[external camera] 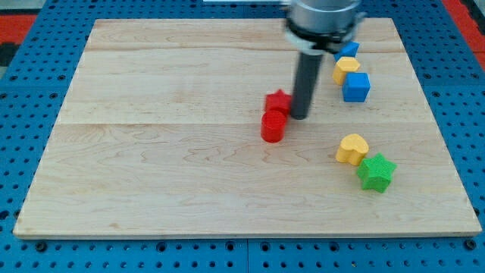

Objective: Separate the yellow heart from the green star

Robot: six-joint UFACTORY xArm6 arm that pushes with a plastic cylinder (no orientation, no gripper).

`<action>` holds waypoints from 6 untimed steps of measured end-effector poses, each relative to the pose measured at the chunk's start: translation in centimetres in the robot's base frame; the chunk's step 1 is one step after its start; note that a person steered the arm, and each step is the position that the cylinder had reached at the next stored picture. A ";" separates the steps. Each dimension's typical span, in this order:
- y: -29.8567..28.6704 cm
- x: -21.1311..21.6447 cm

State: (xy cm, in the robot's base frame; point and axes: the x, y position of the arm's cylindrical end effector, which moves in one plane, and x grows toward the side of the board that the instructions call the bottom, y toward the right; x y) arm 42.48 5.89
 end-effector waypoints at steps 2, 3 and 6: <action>-0.1 0.0; 6.0 1.1; 10.3 8.6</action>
